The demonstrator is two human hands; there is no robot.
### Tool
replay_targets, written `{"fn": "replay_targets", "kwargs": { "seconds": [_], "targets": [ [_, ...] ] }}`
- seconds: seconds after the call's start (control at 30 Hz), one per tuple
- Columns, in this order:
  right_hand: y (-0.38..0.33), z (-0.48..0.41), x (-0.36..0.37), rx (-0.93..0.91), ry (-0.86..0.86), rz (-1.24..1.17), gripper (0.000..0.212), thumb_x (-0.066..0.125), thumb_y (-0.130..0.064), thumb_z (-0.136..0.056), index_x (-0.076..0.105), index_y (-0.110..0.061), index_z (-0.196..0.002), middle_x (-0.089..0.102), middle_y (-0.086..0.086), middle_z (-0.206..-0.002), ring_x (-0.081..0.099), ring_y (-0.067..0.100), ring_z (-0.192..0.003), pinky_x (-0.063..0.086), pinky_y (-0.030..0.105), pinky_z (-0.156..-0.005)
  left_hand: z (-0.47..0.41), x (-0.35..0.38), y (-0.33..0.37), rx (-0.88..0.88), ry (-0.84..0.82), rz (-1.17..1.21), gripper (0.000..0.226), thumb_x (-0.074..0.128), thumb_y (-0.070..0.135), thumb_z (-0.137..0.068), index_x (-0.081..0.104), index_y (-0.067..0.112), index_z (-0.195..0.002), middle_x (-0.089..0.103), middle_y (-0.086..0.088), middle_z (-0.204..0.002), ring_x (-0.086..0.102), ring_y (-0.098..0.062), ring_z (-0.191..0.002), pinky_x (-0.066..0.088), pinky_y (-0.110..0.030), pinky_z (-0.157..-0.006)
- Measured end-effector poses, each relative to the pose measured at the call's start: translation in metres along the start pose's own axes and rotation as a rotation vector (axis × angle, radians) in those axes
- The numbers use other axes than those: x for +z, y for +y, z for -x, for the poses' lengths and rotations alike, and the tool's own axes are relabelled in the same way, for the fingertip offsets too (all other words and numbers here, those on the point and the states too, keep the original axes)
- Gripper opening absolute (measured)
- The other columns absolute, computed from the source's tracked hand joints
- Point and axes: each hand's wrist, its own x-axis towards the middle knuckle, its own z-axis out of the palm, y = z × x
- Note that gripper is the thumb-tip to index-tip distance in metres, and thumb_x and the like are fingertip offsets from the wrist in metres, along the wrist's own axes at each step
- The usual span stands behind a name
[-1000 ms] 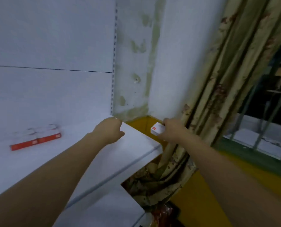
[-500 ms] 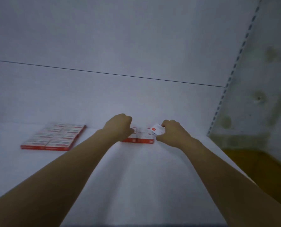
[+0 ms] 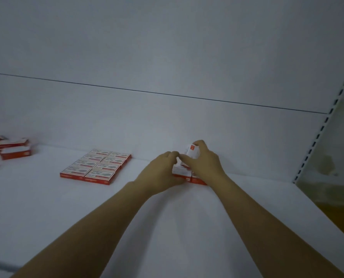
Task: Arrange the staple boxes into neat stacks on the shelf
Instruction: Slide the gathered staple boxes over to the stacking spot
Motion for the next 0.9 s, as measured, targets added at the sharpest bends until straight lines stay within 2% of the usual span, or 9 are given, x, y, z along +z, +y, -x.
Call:
{"fn": "replay_targets", "kwargs": {
  "seconds": [0.07, 0.2, 0.27, 0.33, 0.4, 0.47, 0.6, 0.73, 0.9],
  "targets": [
    [0.000, -0.001, -0.001, 0.082, 0.024, -0.146, 0.054, 0.067, -0.050, -0.079, 0.044, -0.019, -0.118, 0.057, -0.002, -0.098, 0.054, 0.015, -0.083, 0.043, 0.014, -0.055, -0.002, 0.007, -0.002, 0.011, 0.062, 0.071, 0.065, 0.075, 0.035, -0.075, 0.046, 0.018, -0.130, 0.055, 0.001, -0.115, 0.052, -0.013, -0.102, 0.035, -0.017, -0.078],
    [0.007, -0.003, 0.005, 0.128, 0.046, -0.309, 0.039, 0.058, -0.046, -0.087, 0.048, -0.015, -0.109, 0.062, 0.003, -0.099, 0.059, 0.015, -0.084, 0.047, 0.017, -0.060, -0.012, 0.024, -0.008, 0.020, 0.169, 0.132, 0.049, 0.072, 0.026, -0.079, 0.053, 0.012, -0.122, 0.058, -0.005, -0.109, 0.056, -0.016, -0.091, 0.046, -0.024, -0.077],
    [0.013, -0.006, 0.008, 0.178, 0.063, -0.459, 0.029, 0.056, -0.041, -0.090, 0.050, -0.015, -0.102, 0.065, 0.007, -0.100, 0.064, 0.019, -0.086, 0.057, 0.029, -0.071, -0.016, 0.031, -0.013, 0.023, 0.204, 0.169, 0.050, 0.069, 0.018, -0.081, 0.052, 0.011, -0.127, 0.056, -0.006, -0.112, 0.056, -0.018, -0.094, 0.048, -0.025, -0.080],
    [0.016, -0.007, 0.007, 0.197, 0.057, -0.592, 0.024, 0.055, -0.035, -0.092, 0.051, -0.013, -0.102, 0.064, 0.011, -0.099, 0.066, 0.023, -0.088, 0.059, 0.036, -0.071, -0.019, 0.038, -0.017, 0.051, 0.246, 0.204, 0.054, 0.069, 0.013, -0.082, 0.049, 0.010, -0.132, 0.053, -0.005, -0.117, 0.056, -0.017, -0.098, 0.047, -0.018, -0.082],
    [0.021, -0.006, 0.005, 0.185, 0.046, -0.688, 0.023, 0.052, -0.030, -0.095, 0.052, -0.010, -0.105, 0.063, 0.013, -0.101, 0.067, 0.026, -0.091, 0.060, 0.032, -0.065, -0.021, 0.042, -0.021, 0.070, 0.281, 0.232, 0.057, 0.068, 0.008, -0.082, 0.047, 0.008, -0.135, 0.048, -0.006, -0.119, 0.054, -0.016, -0.100, 0.042, -0.006, -0.080],
    [0.029, -0.003, 0.006, 0.140, 0.053, -0.715, 0.021, 0.049, -0.028, -0.096, 0.052, -0.012, -0.109, 0.064, 0.011, -0.102, 0.067, 0.022, -0.090, 0.058, 0.024, -0.062, -0.024, 0.045, -0.025, 0.097, 0.296, 0.234, 0.061, 0.067, 0.005, -0.082, 0.043, 0.008, -0.138, 0.044, -0.008, -0.121, 0.051, -0.015, -0.101, 0.037, 0.002, -0.080],
    [0.037, -0.001, 0.005, -0.013, 0.012, -0.710, 0.019, 0.045, -0.022, -0.098, 0.051, -0.023, -0.116, 0.066, -0.006, -0.096, 0.069, 0.007, -0.081, 0.056, 0.019, -0.064, -0.031, 0.043, -0.030, 0.148, 0.327, 0.178, 0.068, 0.065, 0.003, -0.084, 0.034, 0.012, -0.144, 0.044, -0.006, -0.123, 0.044, -0.009, -0.103, 0.035, -0.004, -0.087],
    [0.037, -0.003, 0.001, -0.059, -0.080, -0.705, 0.026, 0.048, -0.018, -0.096, 0.053, -0.021, -0.122, 0.063, 0.002, -0.114, 0.066, 0.019, -0.099, 0.058, 0.028, -0.078, -0.032, 0.036, -0.034, 0.120, 0.337, 0.206, 0.072, 0.067, 0.007, -0.084, 0.030, 0.018, -0.145, 0.041, 0.005, -0.115, 0.048, -0.007, -0.088, 0.038, 0.003, -0.077],
    [0.041, -0.002, -0.008, -0.054, -0.114, -0.535, 0.046, 0.068, -0.021, -0.084, 0.054, -0.030, -0.126, 0.061, -0.012, -0.121, 0.063, 0.014, -0.107, 0.054, 0.033, -0.090, -0.033, 0.021, -0.029, -0.041, 0.261, 0.458, 0.054, 0.071, 0.007, -0.080, 0.054, 0.018, -0.130, 0.050, 0.005, -0.113, 0.055, -0.004, -0.081, 0.050, -0.006, -0.074]
  ]
}}
